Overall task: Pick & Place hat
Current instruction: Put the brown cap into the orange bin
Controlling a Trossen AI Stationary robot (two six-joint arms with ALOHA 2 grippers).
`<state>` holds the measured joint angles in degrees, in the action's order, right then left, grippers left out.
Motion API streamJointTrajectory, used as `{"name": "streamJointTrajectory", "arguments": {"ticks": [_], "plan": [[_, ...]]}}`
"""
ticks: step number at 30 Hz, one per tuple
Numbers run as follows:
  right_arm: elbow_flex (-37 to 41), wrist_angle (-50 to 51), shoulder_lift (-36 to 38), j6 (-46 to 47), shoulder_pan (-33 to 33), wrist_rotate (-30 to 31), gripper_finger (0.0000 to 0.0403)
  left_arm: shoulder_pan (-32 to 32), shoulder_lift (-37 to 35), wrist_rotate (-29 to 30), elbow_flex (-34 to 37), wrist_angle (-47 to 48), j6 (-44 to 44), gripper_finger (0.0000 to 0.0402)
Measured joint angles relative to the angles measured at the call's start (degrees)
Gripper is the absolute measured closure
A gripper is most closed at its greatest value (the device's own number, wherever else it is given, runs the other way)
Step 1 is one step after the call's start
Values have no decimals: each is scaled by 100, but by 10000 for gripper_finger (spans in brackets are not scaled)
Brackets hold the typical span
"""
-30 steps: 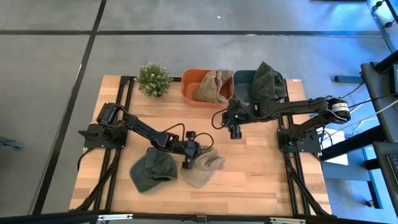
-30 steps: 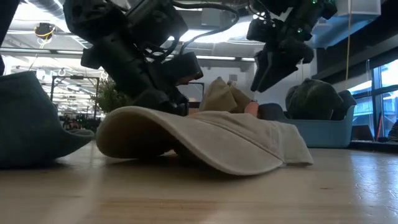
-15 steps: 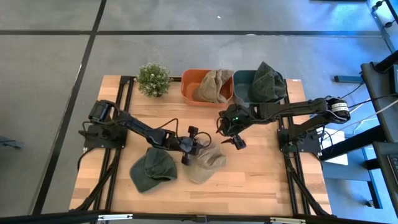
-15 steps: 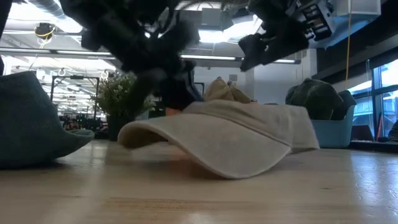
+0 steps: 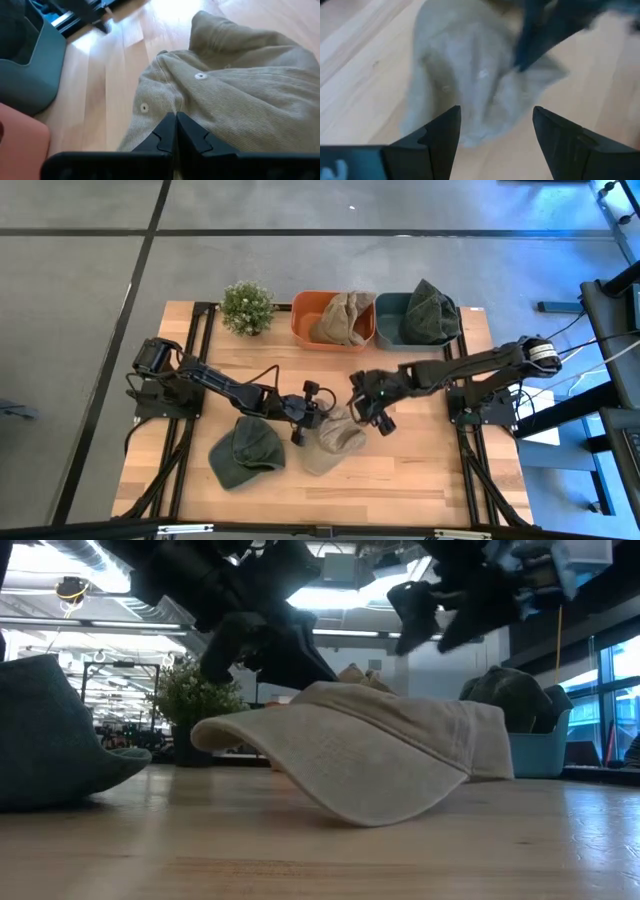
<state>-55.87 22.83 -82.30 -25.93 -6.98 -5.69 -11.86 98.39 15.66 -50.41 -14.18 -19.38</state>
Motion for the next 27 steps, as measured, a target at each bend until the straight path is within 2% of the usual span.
{"name": "streamJointTrajectory", "arguments": {"ticks": [5, 14, 19, 27], "plan": [[170, -47, -253, 34, -202, 650, 155, 0, 20, -28, -3, 69, 83, 398], [1708, -2828, -440, 15, -224, 776, 155, 4, 55, -35, -9, 285, 103, 399], [2294, -4054, -528, 13, -224, 713, 155, 122, 55, -73, -9, 243, 20, 399], [2377, -4332, -1197, 41, -219, 710, 155, 353, 55, -435, -9, 409, 258, 399]]}}
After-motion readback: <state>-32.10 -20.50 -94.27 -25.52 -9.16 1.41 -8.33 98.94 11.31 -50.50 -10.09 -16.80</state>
